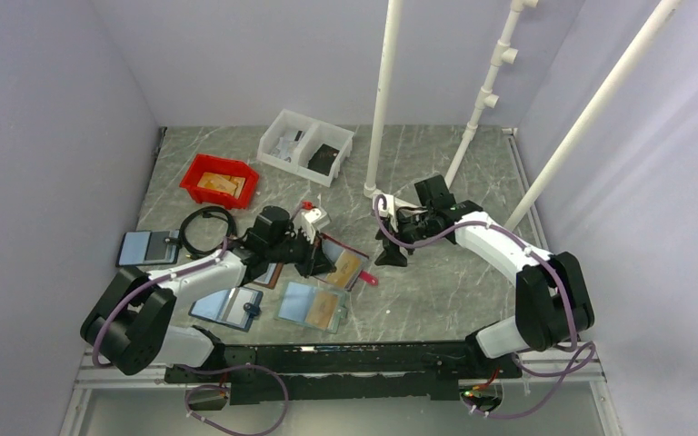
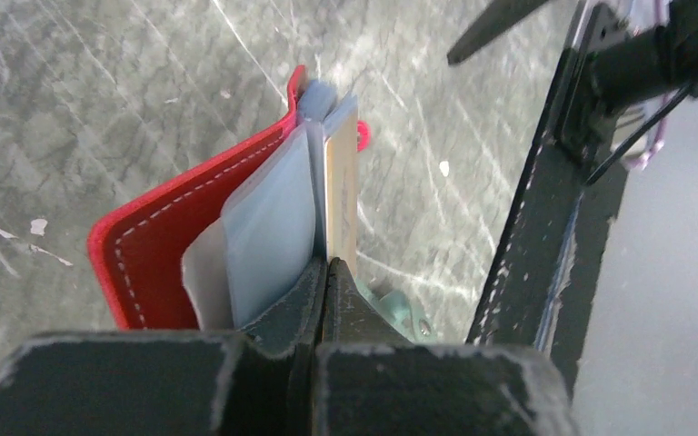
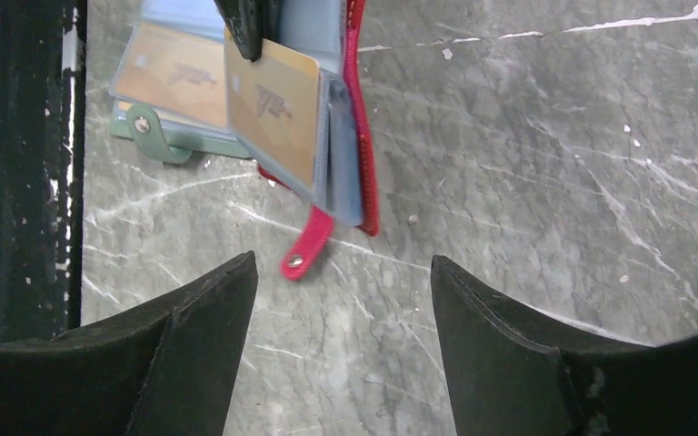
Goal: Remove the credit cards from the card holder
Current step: Remove the credit card from the card holder.
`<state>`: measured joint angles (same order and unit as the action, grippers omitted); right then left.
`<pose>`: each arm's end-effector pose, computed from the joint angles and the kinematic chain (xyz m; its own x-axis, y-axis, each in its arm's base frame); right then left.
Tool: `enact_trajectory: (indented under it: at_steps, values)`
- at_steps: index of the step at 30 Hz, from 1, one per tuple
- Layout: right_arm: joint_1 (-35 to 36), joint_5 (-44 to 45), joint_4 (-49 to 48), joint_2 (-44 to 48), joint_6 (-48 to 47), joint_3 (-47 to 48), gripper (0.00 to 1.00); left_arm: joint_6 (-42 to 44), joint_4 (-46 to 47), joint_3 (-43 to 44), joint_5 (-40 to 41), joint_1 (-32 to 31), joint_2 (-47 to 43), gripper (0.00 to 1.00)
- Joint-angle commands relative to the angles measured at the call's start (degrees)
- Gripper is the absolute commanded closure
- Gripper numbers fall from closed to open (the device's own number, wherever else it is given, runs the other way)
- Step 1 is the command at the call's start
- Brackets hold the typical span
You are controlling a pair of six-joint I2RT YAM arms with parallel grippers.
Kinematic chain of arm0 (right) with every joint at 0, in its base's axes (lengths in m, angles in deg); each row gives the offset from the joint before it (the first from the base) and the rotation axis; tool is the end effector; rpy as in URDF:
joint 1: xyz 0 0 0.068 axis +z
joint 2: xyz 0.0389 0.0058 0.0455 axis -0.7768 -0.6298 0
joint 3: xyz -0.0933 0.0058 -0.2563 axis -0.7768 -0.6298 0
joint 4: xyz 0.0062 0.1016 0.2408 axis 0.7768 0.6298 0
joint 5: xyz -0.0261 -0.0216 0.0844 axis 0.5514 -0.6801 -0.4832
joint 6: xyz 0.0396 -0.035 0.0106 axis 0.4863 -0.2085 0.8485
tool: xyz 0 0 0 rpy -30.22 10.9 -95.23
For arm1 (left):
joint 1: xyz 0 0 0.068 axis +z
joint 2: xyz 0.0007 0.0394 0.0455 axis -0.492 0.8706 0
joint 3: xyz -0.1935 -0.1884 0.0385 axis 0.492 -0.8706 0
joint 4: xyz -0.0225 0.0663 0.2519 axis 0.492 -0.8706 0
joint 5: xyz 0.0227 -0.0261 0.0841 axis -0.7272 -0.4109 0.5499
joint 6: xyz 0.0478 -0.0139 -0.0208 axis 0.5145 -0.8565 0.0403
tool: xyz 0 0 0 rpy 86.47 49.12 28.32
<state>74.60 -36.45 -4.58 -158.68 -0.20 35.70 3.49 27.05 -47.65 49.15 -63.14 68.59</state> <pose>0.2462 0.1377 0.2258 -0.0911 -0.5304 -0.8429 -0.9958 0.0512 0.0754 0.2099 -0.1661 0.1927 -0.6226 0.2133 -0.7529 0.7538 0.4219 -0.5038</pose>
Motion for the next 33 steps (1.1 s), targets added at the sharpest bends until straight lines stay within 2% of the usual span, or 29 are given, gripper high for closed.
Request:
enact_trajectory:
  at_steps: [1,7,12,21,26,33]
  values:
    - [-0.6,-3.6,-2.5,0.6,-6.4,-1.6,0.27,9.8,-3.9,3.3,1.1,-2.4,-2.2,1.0]
    - [-0.1,-6.9,1.9,-3.0,-10.6,-0.4,0.24,13.6,-3.9,4.0,1.0,-4.8,-3.1,1.0]
    - [1.6,-7.5,4.2,-6.3,-10.1,1.3,0.2,14.2,-3.4,4.5,0.2,-5.2,-3.6,1.0]
    - [3.6,-8.8,8.6,-9.9,-11.5,4.1,0.28,13.1,-1.6,3.8,0.6,-5.4,-5.2,1.0]
    - [4.1,-7.9,10.4,-11.7,-11.8,5.8,0.46,10.8,1.1,1.8,1.2,-5.4,-7.2,1.0]
    - [4.1,-7.7,16.7,-15.2,-14.9,10.1,0.92,10.0,1.6,0.0,3.2,-5.2,-9.5,1.0]
